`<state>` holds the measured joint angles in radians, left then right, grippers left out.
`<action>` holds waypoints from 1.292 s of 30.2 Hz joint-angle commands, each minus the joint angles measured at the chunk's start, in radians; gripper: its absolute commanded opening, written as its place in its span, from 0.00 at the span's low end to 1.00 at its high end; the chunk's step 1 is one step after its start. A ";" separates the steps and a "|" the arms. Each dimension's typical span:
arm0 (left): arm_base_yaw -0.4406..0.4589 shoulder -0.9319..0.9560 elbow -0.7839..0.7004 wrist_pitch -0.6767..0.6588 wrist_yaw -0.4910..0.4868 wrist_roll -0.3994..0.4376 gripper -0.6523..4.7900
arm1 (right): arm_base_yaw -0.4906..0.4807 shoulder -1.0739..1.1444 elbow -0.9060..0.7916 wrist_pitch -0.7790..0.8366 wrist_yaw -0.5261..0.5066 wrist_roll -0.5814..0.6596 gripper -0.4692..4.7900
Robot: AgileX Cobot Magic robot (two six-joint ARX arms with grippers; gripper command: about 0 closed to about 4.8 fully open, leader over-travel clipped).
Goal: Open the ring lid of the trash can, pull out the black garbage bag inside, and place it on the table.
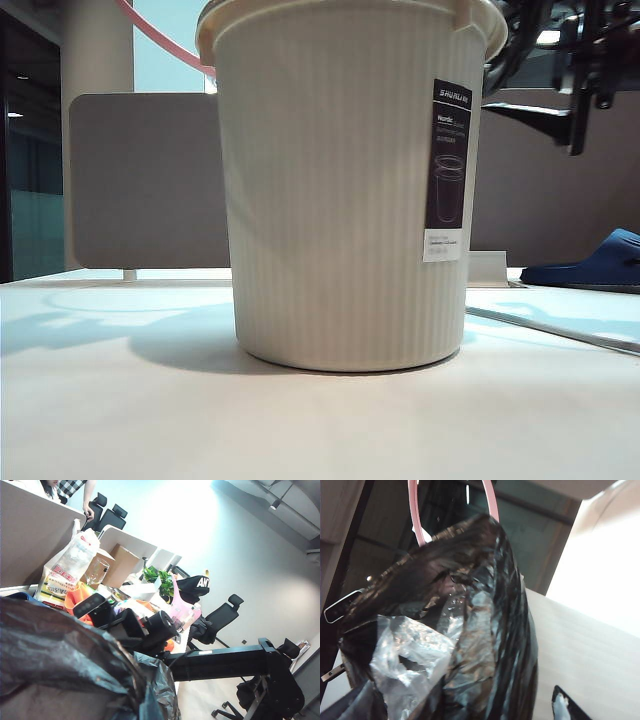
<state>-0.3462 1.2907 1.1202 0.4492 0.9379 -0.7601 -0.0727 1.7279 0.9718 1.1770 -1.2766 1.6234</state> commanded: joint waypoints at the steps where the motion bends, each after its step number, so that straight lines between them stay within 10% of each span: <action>1: 0.000 -0.005 0.004 0.008 -0.002 0.001 0.11 | 0.012 0.016 0.008 0.001 -0.001 0.002 0.99; 39: 0.000 -0.003 0.004 0.008 -0.024 0.020 0.11 | -0.035 0.063 -0.022 -0.035 -0.042 -0.018 0.99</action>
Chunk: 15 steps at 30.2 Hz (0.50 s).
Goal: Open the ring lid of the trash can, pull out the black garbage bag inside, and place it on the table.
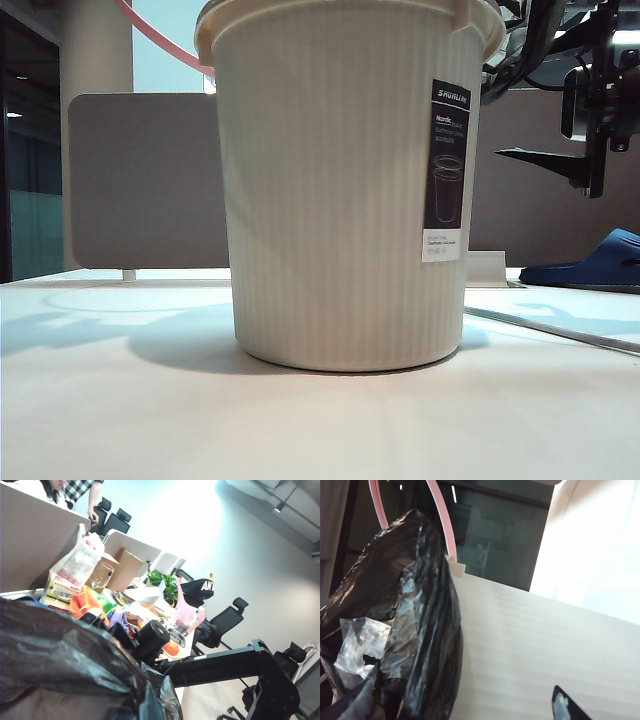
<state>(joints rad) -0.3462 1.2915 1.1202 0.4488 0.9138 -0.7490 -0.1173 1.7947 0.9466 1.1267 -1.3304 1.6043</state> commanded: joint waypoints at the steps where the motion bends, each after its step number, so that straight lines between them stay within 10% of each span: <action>1: 0.000 -0.004 0.004 0.008 0.000 0.009 0.11 | 0.013 -0.003 0.003 0.016 0.015 0.004 0.99; 15: 0.000 -0.004 0.004 0.001 0.000 0.008 0.11 | 0.065 -0.003 0.005 0.129 0.057 0.099 0.97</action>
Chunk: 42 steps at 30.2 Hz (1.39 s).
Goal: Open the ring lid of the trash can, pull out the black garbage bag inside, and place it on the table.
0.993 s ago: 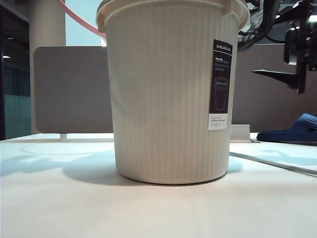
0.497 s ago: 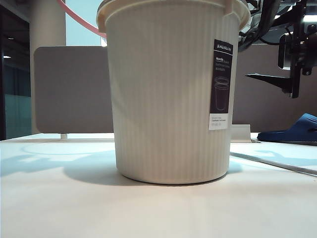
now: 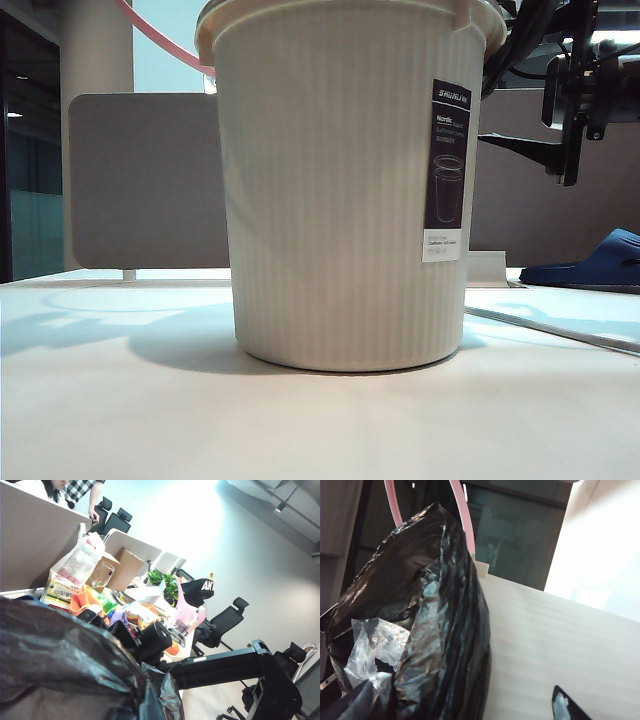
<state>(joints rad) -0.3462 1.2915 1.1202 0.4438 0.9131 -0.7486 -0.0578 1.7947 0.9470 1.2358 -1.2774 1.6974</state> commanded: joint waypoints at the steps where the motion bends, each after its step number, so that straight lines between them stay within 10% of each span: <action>1: 0.000 -0.004 0.004 0.005 0.000 0.008 0.11 | 0.009 -0.003 0.004 0.020 0.004 0.007 0.97; 4: 0.000 -0.004 0.004 0.005 0.000 0.008 0.11 | 0.010 -0.003 0.004 0.035 0.004 0.027 0.93; 11: -0.001 -0.004 0.004 -0.002 0.000 0.008 0.11 | 0.009 -0.003 0.004 0.106 0.008 0.054 0.31; 19: 0.000 -0.004 0.004 -0.001 0.000 0.009 0.11 | 0.009 -0.003 0.007 0.134 0.045 0.058 0.09; 42: -0.001 -0.004 0.004 0.007 -0.012 0.015 0.11 | 0.032 -0.005 0.214 0.177 0.048 0.200 0.09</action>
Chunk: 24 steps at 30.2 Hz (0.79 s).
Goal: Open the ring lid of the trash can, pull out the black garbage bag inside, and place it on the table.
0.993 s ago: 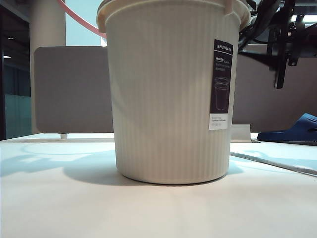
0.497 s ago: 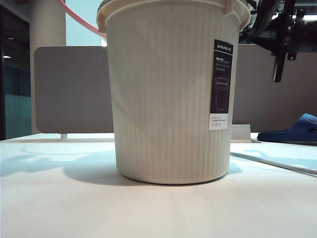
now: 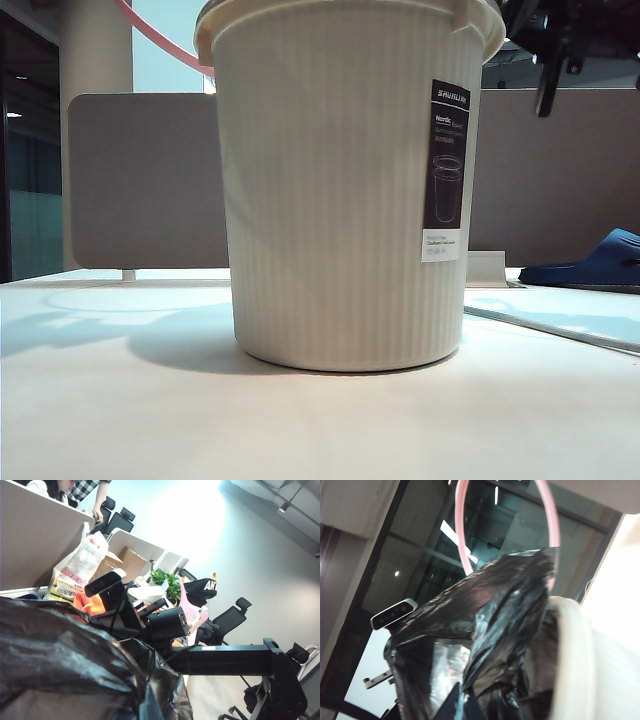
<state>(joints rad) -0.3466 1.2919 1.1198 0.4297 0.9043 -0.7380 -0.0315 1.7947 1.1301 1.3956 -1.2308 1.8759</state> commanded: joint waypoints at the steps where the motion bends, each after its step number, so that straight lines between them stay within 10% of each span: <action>1: 0.000 -0.005 0.005 0.022 -0.008 0.005 0.11 | 0.016 -0.006 0.045 0.017 0.003 0.031 0.09; 24: -0.001 -0.005 0.125 0.047 0.002 -0.030 0.11 | 0.152 -0.059 0.376 0.016 0.085 0.092 0.09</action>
<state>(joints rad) -0.3466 1.2934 1.2278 0.4553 0.9054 -0.7635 0.1181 1.7470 1.4834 1.3899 -1.1698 1.9644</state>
